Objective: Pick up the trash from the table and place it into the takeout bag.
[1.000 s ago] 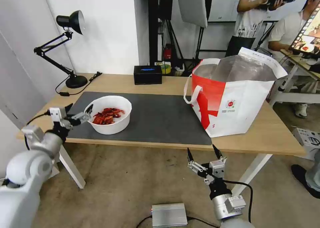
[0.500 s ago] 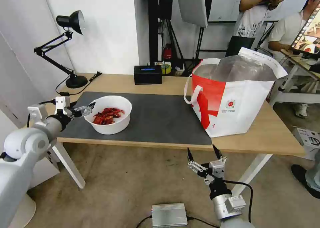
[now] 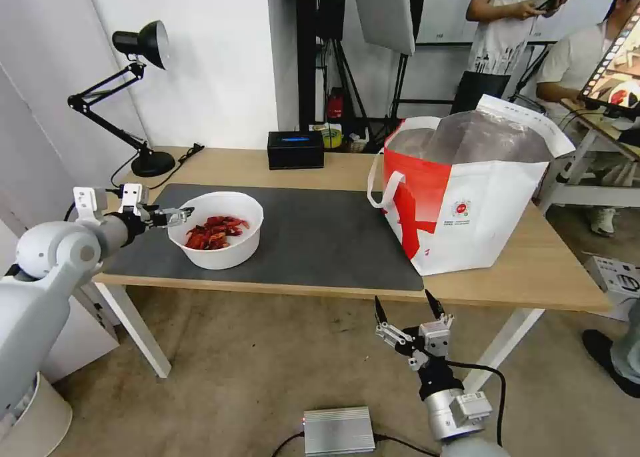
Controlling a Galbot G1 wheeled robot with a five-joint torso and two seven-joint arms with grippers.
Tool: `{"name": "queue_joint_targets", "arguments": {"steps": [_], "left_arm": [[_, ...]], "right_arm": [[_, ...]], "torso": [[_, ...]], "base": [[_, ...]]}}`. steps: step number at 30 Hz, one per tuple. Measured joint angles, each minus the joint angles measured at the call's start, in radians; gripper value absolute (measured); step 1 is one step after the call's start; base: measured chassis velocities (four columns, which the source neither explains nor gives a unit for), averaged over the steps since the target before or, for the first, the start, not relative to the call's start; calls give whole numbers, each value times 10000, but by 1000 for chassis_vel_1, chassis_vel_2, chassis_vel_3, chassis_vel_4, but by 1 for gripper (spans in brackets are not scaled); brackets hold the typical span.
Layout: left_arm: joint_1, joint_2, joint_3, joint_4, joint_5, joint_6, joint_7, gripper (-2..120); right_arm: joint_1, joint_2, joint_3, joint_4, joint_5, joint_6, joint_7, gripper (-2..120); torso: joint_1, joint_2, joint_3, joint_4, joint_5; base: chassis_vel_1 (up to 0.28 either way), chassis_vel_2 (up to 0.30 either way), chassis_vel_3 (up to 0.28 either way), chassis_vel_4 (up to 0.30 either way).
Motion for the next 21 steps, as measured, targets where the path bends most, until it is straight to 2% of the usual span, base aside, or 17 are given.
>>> {"name": "queue_joint_targets", "arguments": {"steps": [4,9,11,13,14,17,18,20,21], "left_arm": [[-153,-209,193,403,74,-59,47,100],[-153,-334,202,518,129,-115,134,100],[-111,-359,202,526,200,-128,204,97],[-11,-424,155,544,284,-157,310,84],[-11,-424,155,544,284,-157,310,84],[76,-437,142,577,351,-231,416,69],[76,-437,142,577,351,-231,416,69],[104,-463,163,597,426,-265,495,59],[104,-463,163,597,426,-265,495,59]], "right_arm": [[0,0,0,0,0,0,0,100],[0,0,0,0,0,0,0,100],[0,0,0,0,0,0,0,100],[0,0,0,0,0,0,0,100],[0,0,0,0,0,0,0,100],[0,0,0,0,0,0,0,100],[0,0,0,0,0,0,0,100],[0,0,-1,0,0,0,0,100],[0,0,-1,0,0,0,0,100]], "torso": [[0,0,0,0,-1],[0,0,-1,0,0],[0,0,-1,-1,0],[0,0,-1,0,0],[0,0,-1,0,0],[0,0,0,1,0],[0,0,0,1,0],[0,0,-1,1,0],[0,0,-1,1,0]], "base": [[0,0,0,0],[0,0,0,0],[0,0,0,0],[0,0,0,0],[0,0,0,0],[0,0,0,0],[0,0,0,0],[0,0,0,0],[0,0,0,0]]}}
